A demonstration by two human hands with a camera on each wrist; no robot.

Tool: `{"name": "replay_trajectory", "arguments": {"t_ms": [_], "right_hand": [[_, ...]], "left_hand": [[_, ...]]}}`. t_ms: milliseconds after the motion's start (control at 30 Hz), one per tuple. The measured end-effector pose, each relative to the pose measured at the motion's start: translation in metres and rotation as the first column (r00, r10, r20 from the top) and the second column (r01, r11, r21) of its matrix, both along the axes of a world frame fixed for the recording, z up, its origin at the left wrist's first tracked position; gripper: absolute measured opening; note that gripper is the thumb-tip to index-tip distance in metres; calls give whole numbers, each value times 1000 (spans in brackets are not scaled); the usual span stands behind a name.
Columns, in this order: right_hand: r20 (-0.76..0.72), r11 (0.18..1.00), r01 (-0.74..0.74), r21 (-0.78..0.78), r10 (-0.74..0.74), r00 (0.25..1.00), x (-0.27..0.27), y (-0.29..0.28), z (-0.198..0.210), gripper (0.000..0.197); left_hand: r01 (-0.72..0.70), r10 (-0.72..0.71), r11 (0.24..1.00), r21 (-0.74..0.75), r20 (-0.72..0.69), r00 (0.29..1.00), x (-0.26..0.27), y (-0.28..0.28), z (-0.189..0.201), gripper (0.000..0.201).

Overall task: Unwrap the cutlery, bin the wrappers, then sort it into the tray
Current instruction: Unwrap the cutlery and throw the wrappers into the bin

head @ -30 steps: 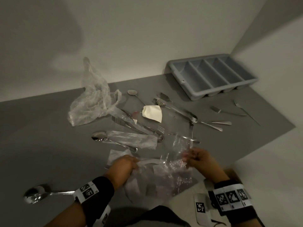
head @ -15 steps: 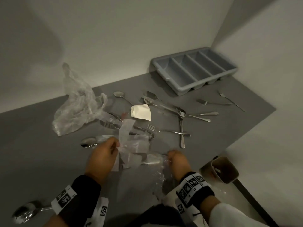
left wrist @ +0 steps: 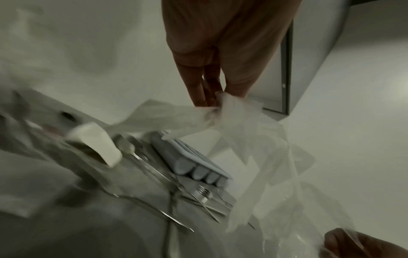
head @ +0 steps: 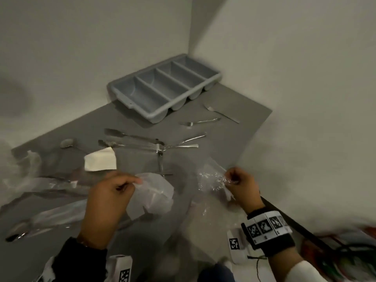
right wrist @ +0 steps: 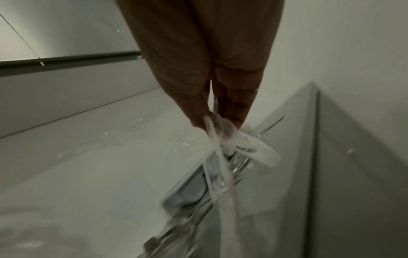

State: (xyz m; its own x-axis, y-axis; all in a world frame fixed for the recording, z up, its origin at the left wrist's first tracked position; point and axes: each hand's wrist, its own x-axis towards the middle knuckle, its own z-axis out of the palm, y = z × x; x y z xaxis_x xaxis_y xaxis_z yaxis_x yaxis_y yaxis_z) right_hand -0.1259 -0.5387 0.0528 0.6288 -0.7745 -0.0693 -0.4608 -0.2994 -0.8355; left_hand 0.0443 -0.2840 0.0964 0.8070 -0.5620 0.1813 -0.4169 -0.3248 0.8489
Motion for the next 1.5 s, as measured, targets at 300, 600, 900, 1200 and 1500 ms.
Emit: {"name": "replay_trajectory", "arguments": {"t_ms": [300,600,900,1200,1500], "right_hand": [[-5,899,436,35,-436,900,-155,-168,-50,47],[-54,733,679,39,-677,734,-235,-270,-114,27],[-110,584,808,74,-801,589,-232,-339,-256,32],[-77,457,879,139,-880,469,-223,-376,-431,30],[-105,470,860,197,-862,495,-211,-381,-521,45]], "left_hand": [[330,-310,941,71,-207,928,-101,-229,-67,48],[532,-486,758,378,-218,846,-164,-408,-144,27],[553,-468,601,577,-308,829,-151,-552,-315,27],[450,-301,871,199,-509,807,-157,-658,-503,22],[803,-517,230,550,-629,580,-173,-632,-657,33]]}}
